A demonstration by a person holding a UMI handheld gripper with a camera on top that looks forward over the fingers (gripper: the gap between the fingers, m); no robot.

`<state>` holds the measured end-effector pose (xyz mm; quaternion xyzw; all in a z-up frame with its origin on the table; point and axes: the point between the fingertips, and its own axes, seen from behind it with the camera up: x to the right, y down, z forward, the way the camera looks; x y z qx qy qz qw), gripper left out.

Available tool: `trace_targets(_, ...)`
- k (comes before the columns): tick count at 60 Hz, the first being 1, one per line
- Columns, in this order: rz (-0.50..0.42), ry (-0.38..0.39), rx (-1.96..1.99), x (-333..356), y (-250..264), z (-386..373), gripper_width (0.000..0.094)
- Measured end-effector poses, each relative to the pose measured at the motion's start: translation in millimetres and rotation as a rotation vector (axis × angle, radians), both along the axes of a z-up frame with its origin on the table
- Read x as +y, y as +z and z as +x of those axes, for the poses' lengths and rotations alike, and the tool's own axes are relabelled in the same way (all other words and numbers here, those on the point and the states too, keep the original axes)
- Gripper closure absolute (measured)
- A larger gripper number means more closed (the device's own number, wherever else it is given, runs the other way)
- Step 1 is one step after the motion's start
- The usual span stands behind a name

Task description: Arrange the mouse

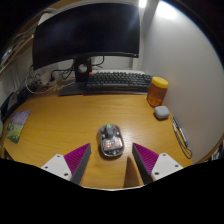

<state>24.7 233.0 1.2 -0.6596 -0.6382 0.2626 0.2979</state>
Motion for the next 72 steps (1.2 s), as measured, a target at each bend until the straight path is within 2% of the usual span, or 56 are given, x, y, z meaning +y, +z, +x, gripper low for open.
trace_targets(26,-0.004,0.024,-0.019,0.3,-17.5,-44.4,0.0076)
trace_targets(28,-0.012,0.029,-0.013,-1.1,-17.9,-46.6,0.011)
trace_targets(32,0.006,0.044,0.005,-0.2,-17.8,-50.2,0.0456)
trace_targets(38,0.06,0.063,0.028,3.6,-16.5,-52.6,0.0557)
trace_targets(47,0.037,0.035,0.028,1.3,-11.8,-49.9,0.0563)
trace_targets(57,0.041,0.028,0.086,-12.7,40.3,-57.2,0.0564)
trace_targets(64,0.015,0.021,0.129,-48.7,87.9,-66.2,0.0564)
trace_targets(72,-0.062,0.03,0.164,-119.0,126.4,-76.8,0.0564)
